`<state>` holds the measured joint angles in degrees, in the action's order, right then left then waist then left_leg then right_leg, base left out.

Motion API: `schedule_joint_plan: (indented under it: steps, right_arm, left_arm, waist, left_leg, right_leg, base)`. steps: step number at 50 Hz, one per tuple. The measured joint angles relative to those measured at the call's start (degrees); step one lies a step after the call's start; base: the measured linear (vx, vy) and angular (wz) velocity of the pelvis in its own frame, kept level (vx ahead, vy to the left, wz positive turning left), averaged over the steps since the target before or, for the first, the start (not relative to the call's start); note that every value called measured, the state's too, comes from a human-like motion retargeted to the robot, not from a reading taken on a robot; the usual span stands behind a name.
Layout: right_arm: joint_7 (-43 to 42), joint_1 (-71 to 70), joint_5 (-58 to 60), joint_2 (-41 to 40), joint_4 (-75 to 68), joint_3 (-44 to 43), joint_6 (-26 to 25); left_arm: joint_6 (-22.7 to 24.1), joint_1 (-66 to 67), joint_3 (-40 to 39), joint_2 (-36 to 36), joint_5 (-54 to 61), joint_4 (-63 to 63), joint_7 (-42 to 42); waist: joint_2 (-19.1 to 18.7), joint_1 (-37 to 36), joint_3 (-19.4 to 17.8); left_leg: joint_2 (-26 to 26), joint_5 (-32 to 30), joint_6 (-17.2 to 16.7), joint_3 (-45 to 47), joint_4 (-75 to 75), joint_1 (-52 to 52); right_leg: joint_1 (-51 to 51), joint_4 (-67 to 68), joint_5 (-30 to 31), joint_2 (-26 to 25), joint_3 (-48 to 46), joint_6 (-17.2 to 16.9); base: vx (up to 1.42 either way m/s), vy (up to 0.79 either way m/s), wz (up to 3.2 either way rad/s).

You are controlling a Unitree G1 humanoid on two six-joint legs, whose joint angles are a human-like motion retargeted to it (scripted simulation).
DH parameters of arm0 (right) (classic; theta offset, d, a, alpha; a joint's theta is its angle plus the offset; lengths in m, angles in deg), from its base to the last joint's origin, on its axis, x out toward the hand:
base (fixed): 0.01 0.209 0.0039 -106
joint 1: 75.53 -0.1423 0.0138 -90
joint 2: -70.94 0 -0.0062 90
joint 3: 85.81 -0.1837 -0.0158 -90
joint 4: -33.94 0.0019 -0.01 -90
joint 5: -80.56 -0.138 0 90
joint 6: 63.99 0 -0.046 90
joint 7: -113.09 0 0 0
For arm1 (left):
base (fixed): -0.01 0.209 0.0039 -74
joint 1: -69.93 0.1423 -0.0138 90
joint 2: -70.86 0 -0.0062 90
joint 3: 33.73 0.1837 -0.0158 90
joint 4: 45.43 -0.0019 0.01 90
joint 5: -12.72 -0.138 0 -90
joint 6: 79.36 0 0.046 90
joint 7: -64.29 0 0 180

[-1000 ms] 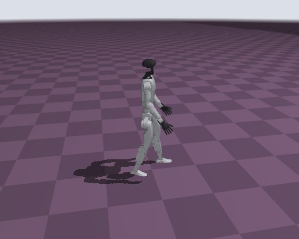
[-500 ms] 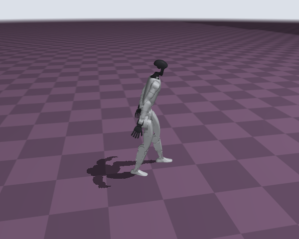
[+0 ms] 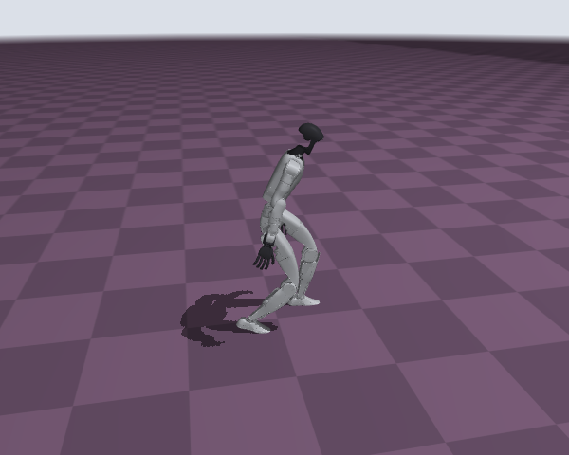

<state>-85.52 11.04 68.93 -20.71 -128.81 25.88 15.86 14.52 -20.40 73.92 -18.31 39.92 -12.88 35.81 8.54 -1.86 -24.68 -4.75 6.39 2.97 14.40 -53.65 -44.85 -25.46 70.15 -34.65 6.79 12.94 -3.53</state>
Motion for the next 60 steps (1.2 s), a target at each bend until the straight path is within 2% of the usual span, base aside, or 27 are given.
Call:
schedule_joint_plan:
  steps: [3, 6, 8, 10, 12, 14, 15, 16, 17, 18, 20, 22, 25, 28, 30, 33, 35, 37, 38, 40, 42, 43, 45, 48, 54, 57, 60]
  right_arm:
    - [-3.9, -7.8, 0.9, -0.8, -1.1, 2.4, -1.8]
    - [-6.7, -18.4, -0.2, -1.1, -0.7, 4.6, -2.8]
    - [-8.0, -25.6, -1.1, -0.6, 1.6, 6.2, -2.2]
    - [-9.2, -33.0, -1.7, 0.3, 6.0, 8.8, -0.8]
    - [-11.9, -39.4, -2.0, 0.2, 13.8, 13.1, 1.8]
    - [-14.4, -45.4, -0.7, -1.1, 24.7, 18.2, 4.6]
    - [-15.5, -48.6, 0.5, -2.1, 31.0, 20.6, 6.0]
    - [-16.2, -52.4, 1.8, -3.3, 37.6, 22.0, 7.7]
    - [-16.7, -56.4, 3.0, -4.4, 44.2, 22.8, 9.5]
    - [-16.8, -60.8, 3.8, -5.0, 50.5, 22.6, 11.1]
    - [-17.5, -69.4, 5.7, -5.4, 62.0, 20.0, 12.7]
    - [-18.7, -75.8, 7.6, -3.5, 71.6, 15.1, 12.9]
    - [-19.2, -78.1, 9.6, 2.6, 83.0, 6.2, 12.4]
    - [-16.9, -65.8, 11.9, 8.6, 91.6, -1.3, 9.5]
    - [-13.6, -53.6, 14.0, 10.6, 96.7, -5.0, 7.7]
    - [-6.5, -35.4, 16.1, 12.1, 103.4, -9.0, 7.6]
    - [-2.3, -24.9, 16.3, 13.4, 106.9, -12.3, 9.7]
    - [-1.8, -15.5, 16.6, 14.3, 108.2, -15.5, 12.2]
    - [-2.9, -10.8, 16.8, 14.7, 108.3, -16.8, 13.4]
    - [-6.3, -2.4, 17.0, 14.2, 106.1, -17.8, 14.3]
    - [-9.0, 3.8, 13.8, 12.8, 100.4, -16.0, 14.4]
    - [-9.3, 6.5, 11.3, 11.5, 97.3, -14.9, 14.0]
    - [-9.6, 11.2, 7.1, 8.7, 92.0, -13.4, 13.4]
    - [-10.0, 17.1, 7.1, 5.4, 89.5, -13.6, 14.3]
    - [-2.2, 23.7, 7.7, 6.9, 94.7, -13.5, 16.0]
    - [-0.5, 20.3, 6.1, 10.5, 96.2, -10.5, 16.8]
    - [0.1, 13.4, 9.1, 14.0, 94.0, -7.1, 16.4]
  left_arm:
    - [-1.7, -10.7, -2.5, -0.3, 4.3, -4.6, -3.7]
    - [-3.0, -24.2, -4.7, -0.7, 11.2, -11.0, -5.4]
    - [-0.7, -30.3, -2.9, -0.9, 15.9, -9.3, -6.7]
    - [5.3, -32.1, 2.3, -2.2, 21.0, 1.2, -9.1]
    - [11.6, -29.4, 8.4, -7.9, 22.3, 20.4, -10.1]
    - [15.6, -25.4, 10.1, -17.6, 19.5, 42.2, -9.2]
    - [17.2, -23.2, 9.2, -23.2, 17.1, 53.2, -8.8]
    - [18.9, -21.1, 6.0, -29.0, 13.5, 62.5, -8.6]
    - [20.8, -19.7, 2.5, -34.5, 9.7, 70.8, -8.6]
    - [22.7, -19.4, -1.5, -39.5, 5.8, 77.2, -9.2]
    - [25.6, -20.9, -10.0, -48.4, -0.5, 86.7, -12.9]
    - [26.8, -24.8, -16.1, -54.6, -4.7, 90.6, -19.5]
    - [26.1, -28.1, -18.8, -58.4, -8.7, 91.9, -28.5]
    - [23.6, -22.9, -16.7, -54.3, -4.7, 91.8, -24.6]
    - [21.6, -15.8, -15.8, -48.7, -0.3, 92.3, -17.2]
    - [18.8, -3.2, -15.5, -38.3, 0.9, 93.8, -9.3]
    - [18.1, 4.8, -16.8, -31.2, -2.0, 94.2, -7.0]
    - [18.4, 12.0, -20.0, -24.3, -6.0, 92.8, -7.4]
    - [18.6, 14.9, -21.8, -20.6, -8.1, 91.6, -8.4]
    - [17.8, 18.0, -23.8, -13.2, -10.2, 87.4, -10.8]
    - [15.1, 15.2, -21.9, -5.8, -9.8, 79.5, -13.5]
    - [13.6, 13.0, -19.8, -2.8, -8.7, 75.3, -14.7]
    - [12.1, 7.9, -14.1, 1.3, -6.0, 68.3, -16.7]
    - [12.9, 3.1, -6.1, 1.3, -4.0, 64.8, -14.8]
    - [11.9, 4.9, -3.7, -7.7, -8.1, 71.8, -1.6]
    - [11.5, 4.6, -3.0, -8.8, -8.5, 72.3, 0.7]
    - [10.6, 2.0, -1.5, -7.4, -8.3, 69.1, 1.4]
  waist:
    - [-0.5, 2.7, -1.2]
    - [-2.7, 6.1, -0.5]
    - [-5.4, 7.7, 0.6]
    - [-9.2, 8.2, 1.4]
    - [-12.2, 7.4, 3.4]
    - [-12.8, 6.3, 6.8]
    - [-12.2, 5.8, 8.8]
    - [-12.4, 4.9, 10.0]
    - [-12.1, 4.5, 11.3]
    - [-11.0, 4.9, 12.7]
    - [-8.7, 7.3, 14.6]
    - [-8.0, 7.0, 15.6]
    - [-8.1, 3.1, 18.0]
    - [-8.2, -0.4, 21.2]
    - [-9.2, -2.5, 22.9]
    - [-9.0, -4.7, 25.7]
    - [-8.1, -6.5, 26.4]
    - [-7.5, -8.0, 24.6]
    - [-7.3, -8.2, 22.6]
    - [-7.0, -7.3, 17.0]
    - [-7.4, -5.3, 9.9]
    - [-7.8, -4.3, 6.8]
    - [-8.4, -2.5, 2.4]
    - [-8.2, -1.1, 1.0]
    - [-4.9, -5.4, 7.4]
    - [-3.5, -7.0, 9.4]
    - [-2.9, -6.4, 10.4]
  left_leg:
    - [-1.0, 3.7, -0.1, -0.3, -12.7, -5.1]
    - [-1.9, 6.5, -0.5, -1.3, -19.8, -8.1]
    - [-2.7, 7.0, -0.8, -1.6, -20.6, -8.1]
    - [-4.3, 5.0, -1.6, -1.9, -17.0, -6.0]
    - [-5.5, -2.1, -2.6, -1.9, -5.5, -1.2]
    - [-4.4, -15.3, -3.8, -2.2, 16.4, 6.8]
    - [-3.2, -23.7, -4.9, -2.5, 31.2, 12.3]
    - [-4.2, -30.6, -8.3, -3.1, 46.8, 19.2]
    - [-5.1, -34.2, -11.5, -3.3, 57.5, 24.0]
    - [-5.6, -31.1, -14.5, -2.8, 58.4, 24.2]
    - [-6.4, -24.4, -18.0, -1.0, 58.7, 24.6]
    - [-8.0, -23.0, -18.0, 4.3, 58.6, 23.8]
    - [-11.2, -23.1, -17.5, 10.8, 49.7, 19.2]
    - [-11.7, -14.5, -10.8, 13.8, 23.2, 11.3]
    - [-12.8, -12.3, -9.5, 11.8, 8.9, 8.6]
    - [-7.7, -18.1, -14.1, 4.5, -3.2, 5.8]
    - [-3.5, -18.4, -17.0, 1.3, -6.7, 5.2]
    - [-4.5, -4.5, -13.2, 2.8, -9.1, 6.1]
    - [-6.3, 6.0, -10.3, 4.2, -10.5, 6.4]
    - [-9.8, 21.6, -5.8, 5.4, -14.4, 4.4]
    - [-13.2, 23.0, -4.5, 3.3, -19.9, -1.1]
    - [-14.0, 20.3, -4.7, 1.6, -21.2, -3.7]
    - [-13.4, 13.8, -5.4, -1.3, -18.9, -6.4]
    - [-9.6, 6.8, -5.5, -2.7, -4.0, -2.5]
    - [-9.8, -8.5, -9.9, 2.8, 29.6, 10.8]
    - [-11.0, -8.9, -11.3, 4.2, 35.8, 14.3]
    - [-11.8, -6.0, -11.2, 3.0, 33.3, 14.3]
  right_leg:
    - [-1.7, 12.9, -4.2, -4.4, 6.1, -0.1]
    - [-2.0, 20.6, -8.2, -7.3, 7.2, 1.2]
    - [-1.8, 21.7, -9.8, -7.6, 5.8, 2.8]
    - [-1.4, 19.0, -9.0, -8.3, 3.9, 4.4]
    - [-1.6, 12.2, -3.9, -9.7, 3.7, 5.3]
    - [-2.4, 1.4, 5.6, -11.0, 5.5, 4.3]
    - [-2.7, -5.3, 11.7, -11.5, 7.2, 2.9]
    - [-1.2, -14.3, 19.1, -13.7, 9.1, -0.1]
    - [0.4, -23.8, 26.4, -14.9, 11.0, -3.6]
    - [2.4, -34.2, 33.4, -14.2, 13.0, -8.0]
    - [7.6, -54.7, 44.8, -11.2, 8.9, -11.5]
    - [9.2, -65.8, 48.4, -9.6, 0.0, -11.5]
    - [11.5, -68.9, 46.1, -5.6, -7.1, -11.5]
    - [16.8, -59.0, 41.0, 2.3, -2.3, -11.4]
    - [20.4, -48.9, 36.4, 4.2, -0.6, -10.1]
    - [24.8, -41.6, 39.1, 10.1, -4.8, -10.1]
    - [27.2, -42.2, 41.7, 14.0, -8.3, -10.9]
    - [28.9, -42.8, 32.4, 15.2, -11.9, -9.5]
    - [29.4, -41.9, 23.0, 15.0, -13.5, -8.0]
    - [29.0, -37.9, 2.4, 13.5, -15.7, -4.3]
    - [25.5, -28.9, -10.8, 10.9, -15.6, 0.1]
    - [23.4, -24.8, -13.1, 9.6, -15.7, 2.1]
    - [19.9, -19.9, -12.0, 7.9, -17.0, 3.7]
    - [19.3, -25.7, -5.0, 6.3, -19.7, 1.1]
    - [20.0, -46.1, 9.3, 1.5, -16.0, -3.4]
    - [19.9, -51.2, 11.6, 0.0, -13.2, -5.2]
    - [20.0, -54.0, 12.1, -1.5, -11.5, -5.5]
  base:
    - [-0.11, -0.01, 0.46]
    - [-0.19, -0.06, 0.38]
    - [-0.30, -0.10, 0.07]
    - [-0.43, -0.14, -0.46]
    - [-0.60, -0.21, -1.02]
    - [-0.75, -0.32, -1.36]
    - [-0.80, -0.41, -1.73]
    - [-0.80, -0.45, -1.83]
    - [-0.79, -0.49, -1.61]
    - [-0.77, -0.66, -0.79]
    - [-0.78, -0.96, 0.23]
    - [-1.01, -1.00, 0.14]
    - [-1.01, -0.61, -0.10]
    - [-0.82, -0.03, 0.30]
    - [-0.72, -0.21, 0.19]
    - [-0.75, -0.38, 0.16]
    - [-0.86, -0.41, -0.17]
    - [-0.97, -0.49, -0.40]
    - [-1.03, -0.54, -0.25]
    - [-1.06, -0.56, 0.07]
    - [-1.01, -0.52, 0.37]
    - [-0.89, -0.45, 0.56]
    - [-0.73, -0.37, 0.74]
    - [-0.51, -0.28, 0.69]
    - [-0.36, -0.24, -0.66]
    - [-0.32, -0.21, -0.98]
    - [-0.28, -0.19, -0.55]
